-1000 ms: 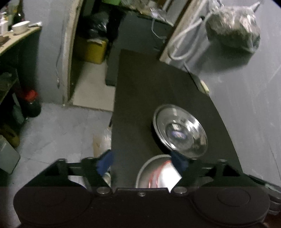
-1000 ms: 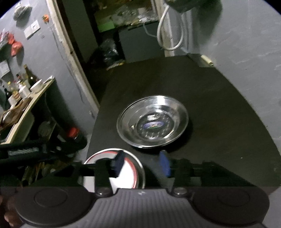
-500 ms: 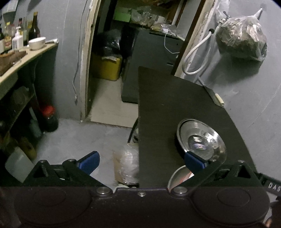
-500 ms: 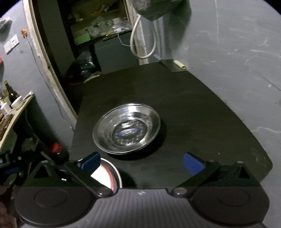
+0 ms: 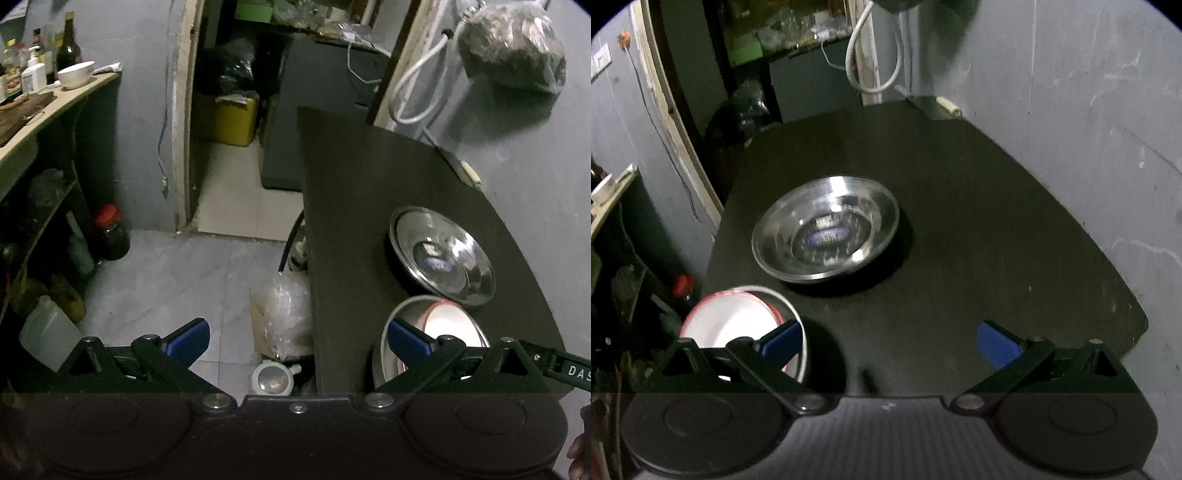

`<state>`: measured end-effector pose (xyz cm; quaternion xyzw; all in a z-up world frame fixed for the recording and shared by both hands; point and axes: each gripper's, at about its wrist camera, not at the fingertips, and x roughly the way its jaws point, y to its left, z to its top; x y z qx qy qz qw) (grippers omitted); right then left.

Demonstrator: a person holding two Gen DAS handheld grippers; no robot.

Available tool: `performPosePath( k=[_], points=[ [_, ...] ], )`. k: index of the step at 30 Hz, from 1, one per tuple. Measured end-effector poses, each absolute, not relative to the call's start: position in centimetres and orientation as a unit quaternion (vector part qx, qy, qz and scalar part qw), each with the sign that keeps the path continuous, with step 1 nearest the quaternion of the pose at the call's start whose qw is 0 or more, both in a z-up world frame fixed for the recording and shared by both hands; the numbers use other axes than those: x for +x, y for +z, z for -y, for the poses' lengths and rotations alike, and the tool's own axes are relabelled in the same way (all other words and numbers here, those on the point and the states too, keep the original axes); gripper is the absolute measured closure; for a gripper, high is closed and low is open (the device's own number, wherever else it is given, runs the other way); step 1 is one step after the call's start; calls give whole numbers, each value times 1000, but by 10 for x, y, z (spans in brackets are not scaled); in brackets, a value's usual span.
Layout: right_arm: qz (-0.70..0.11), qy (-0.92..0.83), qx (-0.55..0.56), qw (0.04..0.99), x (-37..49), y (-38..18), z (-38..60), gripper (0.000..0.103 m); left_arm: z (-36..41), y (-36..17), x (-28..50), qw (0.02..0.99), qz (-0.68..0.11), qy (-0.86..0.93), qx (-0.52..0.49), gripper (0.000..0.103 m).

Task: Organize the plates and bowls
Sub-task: 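Move both grippers to the rim of the steel pot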

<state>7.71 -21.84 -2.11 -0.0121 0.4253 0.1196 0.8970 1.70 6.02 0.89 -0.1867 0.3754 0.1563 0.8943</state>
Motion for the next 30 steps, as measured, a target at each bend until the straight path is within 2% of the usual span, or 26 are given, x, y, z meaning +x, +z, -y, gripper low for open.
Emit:
performPosePath(
  k=[12, 30],
  points=[
    [-463, 131, -41, 876, 77, -37, 218, 0, -43, -8, 33, 889, -416, 118, -151, 1],
    [-439, 161, -66, 881, 75, -23, 214, 0, -33, -13, 51, 887, -438, 113, -90, 1]
  ],
)
